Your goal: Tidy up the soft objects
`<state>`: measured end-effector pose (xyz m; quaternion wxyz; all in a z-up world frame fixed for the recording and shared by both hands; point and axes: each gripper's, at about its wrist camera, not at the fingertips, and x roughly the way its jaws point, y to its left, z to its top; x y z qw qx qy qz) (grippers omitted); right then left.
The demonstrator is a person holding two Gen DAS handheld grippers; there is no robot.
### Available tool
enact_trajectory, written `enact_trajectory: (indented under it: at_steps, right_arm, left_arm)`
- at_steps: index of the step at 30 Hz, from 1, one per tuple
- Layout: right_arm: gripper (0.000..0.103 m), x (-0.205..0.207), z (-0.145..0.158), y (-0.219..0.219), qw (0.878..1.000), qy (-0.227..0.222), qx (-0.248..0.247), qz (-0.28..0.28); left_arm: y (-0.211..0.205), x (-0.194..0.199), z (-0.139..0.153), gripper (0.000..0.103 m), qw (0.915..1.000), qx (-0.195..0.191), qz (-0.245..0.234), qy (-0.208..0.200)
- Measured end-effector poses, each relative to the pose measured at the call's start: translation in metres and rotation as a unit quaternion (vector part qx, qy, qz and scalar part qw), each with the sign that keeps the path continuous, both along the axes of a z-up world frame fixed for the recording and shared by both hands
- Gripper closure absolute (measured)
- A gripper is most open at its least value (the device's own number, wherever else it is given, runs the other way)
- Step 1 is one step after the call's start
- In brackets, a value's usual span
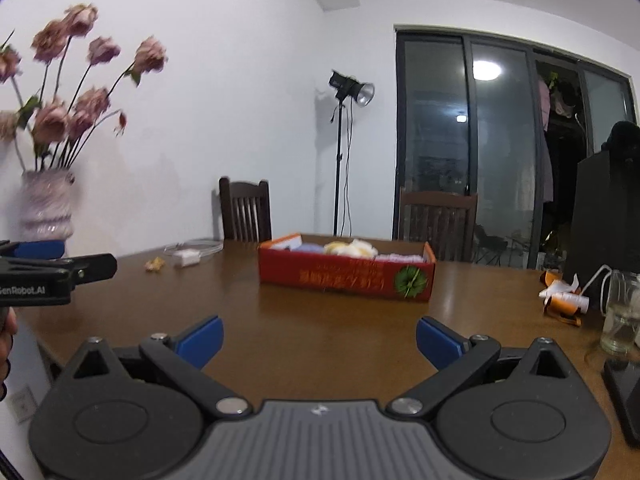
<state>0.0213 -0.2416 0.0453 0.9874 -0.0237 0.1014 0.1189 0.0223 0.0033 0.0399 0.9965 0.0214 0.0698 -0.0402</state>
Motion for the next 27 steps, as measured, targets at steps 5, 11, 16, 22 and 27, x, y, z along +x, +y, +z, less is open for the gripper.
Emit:
enact_trajectory:
  at_steps: [5,11,16,22,27]
  right_arm:
    - [0.000,-0.006,-0.006,0.010,1.000,0.005,-0.005,-0.008]
    - [0.000,0.000,-0.002,0.004,1.000,0.001,0.019,-0.021]
    - [0.000,0.001,-0.002,0.003,0.999,-0.001,0.018,-0.030]
    - [0.000,0.002,-0.003,0.001,0.999,-0.001,0.023,-0.035]
    - [0.000,0.003,-0.004,0.002,0.999,0.001,0.023,-0.035]
  left_arm:
    - [0.000,0.005,0.004,0.000,0.9999,0.005,0.015,-0.006]
    - [-0.002,0.004,0.005,0.000,0.9999,0.011,0.006,-0.008]
    - [-0.002,0.004,0.006,0.000,0.9999,0.008,0.005,-0.008]
    - [-0.004,0.003,0.005,0.000,0.9999,0.012,0.004,-0.009]
    - [-0.004,0.003,0.005,0.000,0.9999,0.014,0.004,-0.008]
